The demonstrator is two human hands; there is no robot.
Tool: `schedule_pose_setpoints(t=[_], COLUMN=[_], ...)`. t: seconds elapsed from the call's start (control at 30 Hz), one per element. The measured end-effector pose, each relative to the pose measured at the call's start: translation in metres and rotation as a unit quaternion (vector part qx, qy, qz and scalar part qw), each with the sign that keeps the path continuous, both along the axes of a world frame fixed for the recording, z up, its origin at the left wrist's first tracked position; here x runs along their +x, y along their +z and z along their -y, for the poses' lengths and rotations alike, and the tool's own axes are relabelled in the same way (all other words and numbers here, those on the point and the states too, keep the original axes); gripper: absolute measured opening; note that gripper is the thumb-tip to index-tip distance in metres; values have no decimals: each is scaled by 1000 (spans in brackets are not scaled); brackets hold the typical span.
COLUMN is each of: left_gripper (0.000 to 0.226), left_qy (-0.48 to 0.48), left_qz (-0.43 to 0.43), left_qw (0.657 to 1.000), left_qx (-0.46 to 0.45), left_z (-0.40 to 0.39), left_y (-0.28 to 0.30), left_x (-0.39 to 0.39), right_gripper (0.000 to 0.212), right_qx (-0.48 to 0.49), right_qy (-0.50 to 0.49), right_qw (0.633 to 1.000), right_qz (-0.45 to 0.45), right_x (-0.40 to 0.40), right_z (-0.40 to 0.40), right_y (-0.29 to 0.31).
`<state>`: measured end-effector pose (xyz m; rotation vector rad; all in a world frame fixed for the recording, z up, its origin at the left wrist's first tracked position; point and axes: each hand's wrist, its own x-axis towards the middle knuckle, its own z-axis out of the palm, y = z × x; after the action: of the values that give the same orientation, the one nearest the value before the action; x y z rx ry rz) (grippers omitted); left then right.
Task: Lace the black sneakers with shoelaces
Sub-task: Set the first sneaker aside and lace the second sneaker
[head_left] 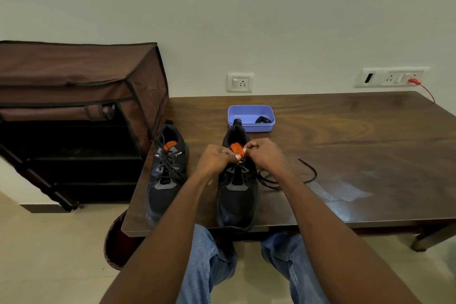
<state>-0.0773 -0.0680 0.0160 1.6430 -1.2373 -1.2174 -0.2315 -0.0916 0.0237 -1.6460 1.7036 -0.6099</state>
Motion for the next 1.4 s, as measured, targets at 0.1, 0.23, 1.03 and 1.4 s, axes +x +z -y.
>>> schedule_pose_setpoints(t=[0.1,0.23,1.03,1.4], left_gripper=[2,11,12,26], left_qy=[122,162,212,-115], left_qz=[-136,-163,122,259], left_qw=[982,972,969,951], left_qx=[48,53,-41,-122], left_z=[2,3,-5,1], left_y=[1,-2,5,-12], left_x=[5,6,10,-8], right_gripper=[20,21,25,21], right_qx=[-1,-3,-16,-17], right_qy=[0,4,39,52], right_qw=[1000,1000,996,996], right_qz=[-10,-24,-78,-76], right_x=[1,0,4,9], right_z=[1,1,-3,-9], right_y=[1,2,7,4])
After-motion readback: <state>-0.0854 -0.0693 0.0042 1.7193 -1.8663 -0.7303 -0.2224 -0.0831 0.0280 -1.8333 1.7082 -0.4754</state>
